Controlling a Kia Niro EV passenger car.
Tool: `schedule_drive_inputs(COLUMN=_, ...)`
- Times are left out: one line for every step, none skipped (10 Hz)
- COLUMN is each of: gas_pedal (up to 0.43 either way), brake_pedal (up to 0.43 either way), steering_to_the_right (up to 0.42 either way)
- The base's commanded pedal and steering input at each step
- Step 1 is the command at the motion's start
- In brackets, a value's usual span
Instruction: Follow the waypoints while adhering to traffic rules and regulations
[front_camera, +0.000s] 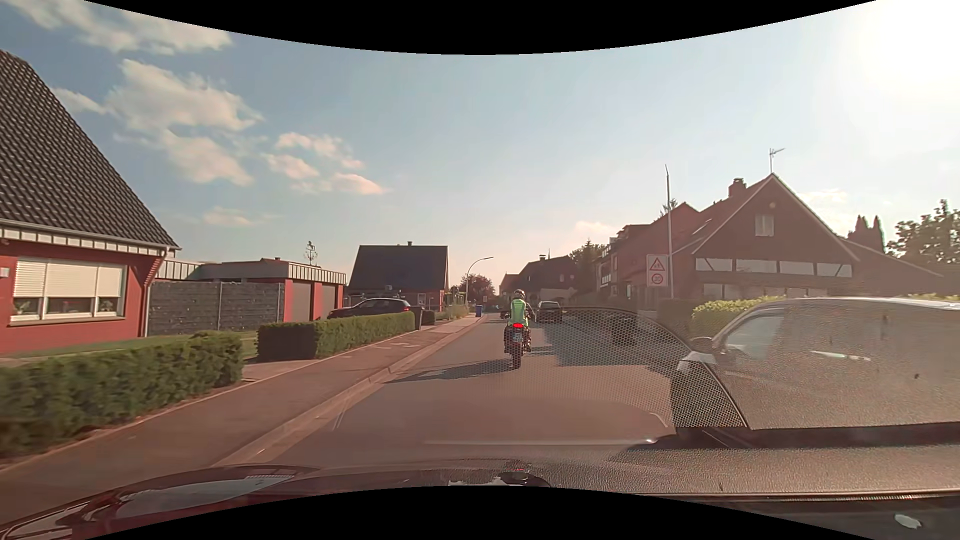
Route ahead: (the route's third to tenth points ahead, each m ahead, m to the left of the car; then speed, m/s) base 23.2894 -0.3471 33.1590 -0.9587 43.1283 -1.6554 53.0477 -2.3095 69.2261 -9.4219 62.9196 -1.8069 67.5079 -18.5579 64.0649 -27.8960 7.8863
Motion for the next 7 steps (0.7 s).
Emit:
schedule_drive_inputs(gas_pedal=0.11, brake_pedal=0.0, steering_to_the_right=0.015)
schedule_drive_inputs(gas_pedal=0.118, brake_pedal=0.0, steering_to_the_right=0.015)
schedule_drive_inputs(gas_pedal=0.118, brake_pedal=0.0, steering_to_the_right=0.015)
schedule_drive_inputs(gas_pedal=0.118, brake_pedal=0.0, steering_to_the_right=0.014)
schedule_drive_inputs(gas_pedal=0.118, brake_pedal=0.0, steering_to_the_right=0.013)
schedule_drive_inputs(gas_pedal=0.118, brake_pedal=0.0, steering_to_the_right=0.013)
schedule_drive_inputs(gas_pedal=0.118, brake_pedal=0.0, steering_to_the_right=0.012)
